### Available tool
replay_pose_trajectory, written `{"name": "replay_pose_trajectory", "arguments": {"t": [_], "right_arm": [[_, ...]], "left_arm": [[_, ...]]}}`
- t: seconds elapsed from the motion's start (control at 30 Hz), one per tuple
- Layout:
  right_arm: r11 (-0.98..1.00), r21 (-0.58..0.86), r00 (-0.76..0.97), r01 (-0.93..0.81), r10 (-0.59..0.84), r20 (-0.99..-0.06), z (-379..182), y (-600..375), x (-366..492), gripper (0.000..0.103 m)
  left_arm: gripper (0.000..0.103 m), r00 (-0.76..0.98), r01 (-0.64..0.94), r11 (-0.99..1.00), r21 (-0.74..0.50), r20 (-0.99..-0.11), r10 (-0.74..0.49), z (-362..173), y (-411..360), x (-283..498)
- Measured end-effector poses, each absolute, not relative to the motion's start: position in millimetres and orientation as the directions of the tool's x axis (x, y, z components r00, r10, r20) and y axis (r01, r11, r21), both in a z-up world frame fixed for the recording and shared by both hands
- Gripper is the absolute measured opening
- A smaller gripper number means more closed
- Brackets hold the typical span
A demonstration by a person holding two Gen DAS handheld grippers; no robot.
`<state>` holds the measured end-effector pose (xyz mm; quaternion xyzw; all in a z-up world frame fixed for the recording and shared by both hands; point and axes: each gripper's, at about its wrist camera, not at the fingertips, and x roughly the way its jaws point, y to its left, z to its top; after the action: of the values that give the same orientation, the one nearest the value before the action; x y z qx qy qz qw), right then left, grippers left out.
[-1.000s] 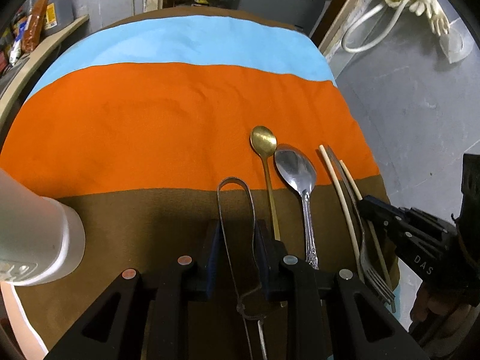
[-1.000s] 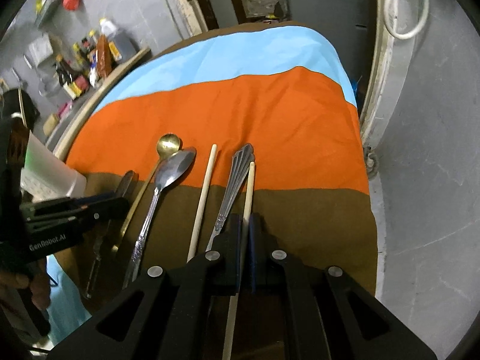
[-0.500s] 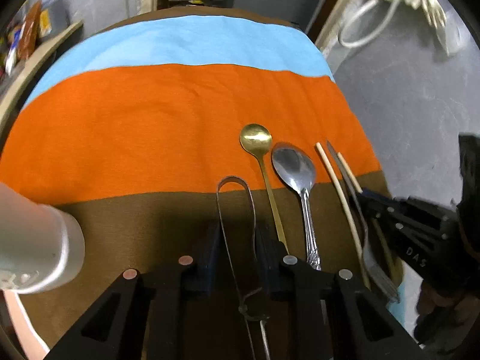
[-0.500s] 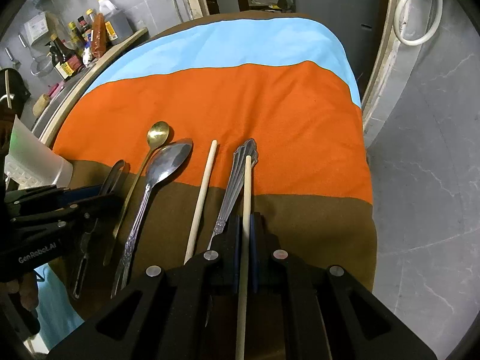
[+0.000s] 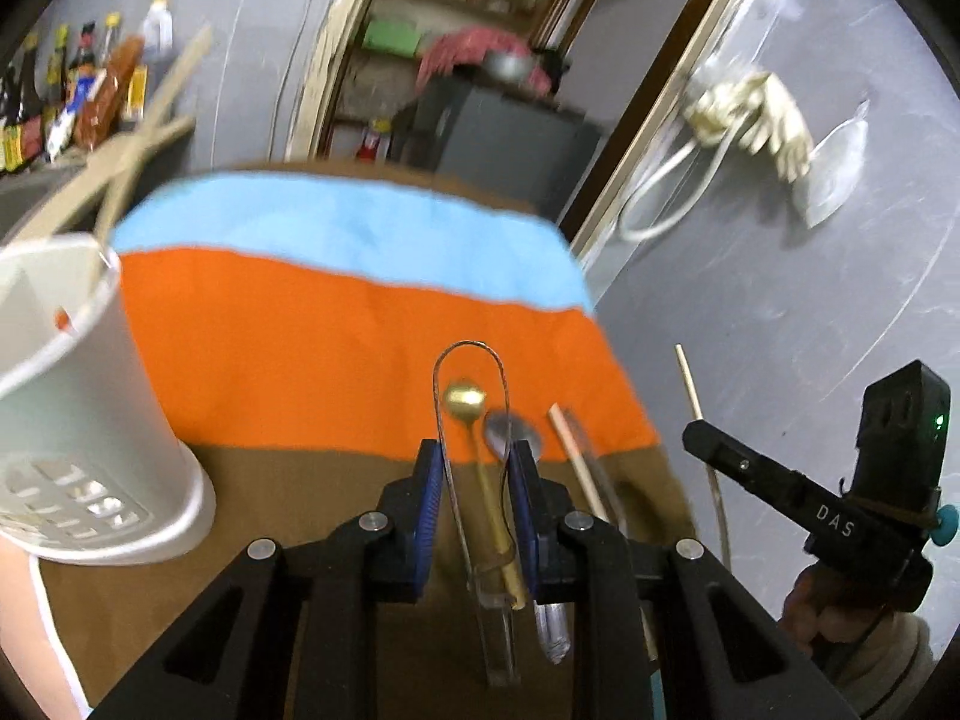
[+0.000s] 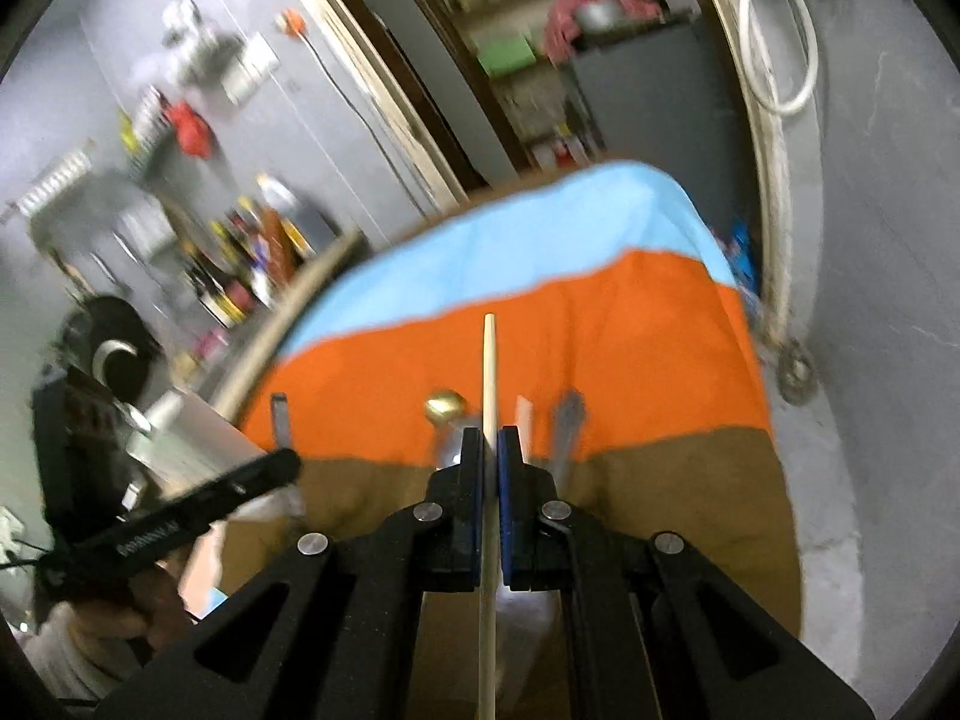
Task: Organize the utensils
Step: 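Carry the tongs and the chopstick with both tools over the white caddy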
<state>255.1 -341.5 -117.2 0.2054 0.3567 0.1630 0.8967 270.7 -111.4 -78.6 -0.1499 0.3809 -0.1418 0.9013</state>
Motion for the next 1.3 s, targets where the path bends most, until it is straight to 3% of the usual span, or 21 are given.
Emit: {"name": "replay_pose_trajectory", "arguments": {"t": [0.3, 0.7, 1.3], "right_arm": [[0.811, 0.529, 0.790, -0.248, 0.486, -0.375, -72, -313, 248, 0.004], [0.781, 0.476, 0.853, -0.405, 0.510, -0.111, 1, -260, 250, 0.004], [0.704, 0.430, 0.796, -0.565, 0.602, 0.059, 40, -137, 264, 0.004]], "left_arm": [[0.021, 0.792, 0.169, 0.915, -0.367, -0.502, -0.348, -31, -86, 255], [0.021, 0.852, 0.149, 0.923, -0.356, -0.427, -0.302, 28, -29, 233], [0.021, 0.925, -0.034, 0.955, -0.295, -0.371, -0.082, 82, 87, 190]]}}
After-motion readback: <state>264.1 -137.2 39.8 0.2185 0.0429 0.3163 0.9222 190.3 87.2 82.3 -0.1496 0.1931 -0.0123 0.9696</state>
